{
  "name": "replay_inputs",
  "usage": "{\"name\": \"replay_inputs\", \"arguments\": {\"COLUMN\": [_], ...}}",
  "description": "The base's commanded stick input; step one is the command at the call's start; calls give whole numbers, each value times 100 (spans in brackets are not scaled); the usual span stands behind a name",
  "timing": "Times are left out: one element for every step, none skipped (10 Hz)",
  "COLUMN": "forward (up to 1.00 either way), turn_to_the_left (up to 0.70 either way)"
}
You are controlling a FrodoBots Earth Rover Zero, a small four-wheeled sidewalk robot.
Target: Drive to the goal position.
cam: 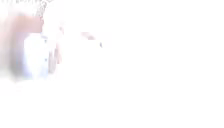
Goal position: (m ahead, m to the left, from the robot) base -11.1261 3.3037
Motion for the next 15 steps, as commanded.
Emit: {"name": "replay_inputs", "arguments": {"forward": [3, 0, 0, 0, 0, 0, 0, 0, 0, 0, 2, 4, 4, 4, 4], "turn_to_the_left": [0, 0, 0, 0, 0, 0, 0, 0, 0, 0, 0, 0, 0, 0, 0]}}
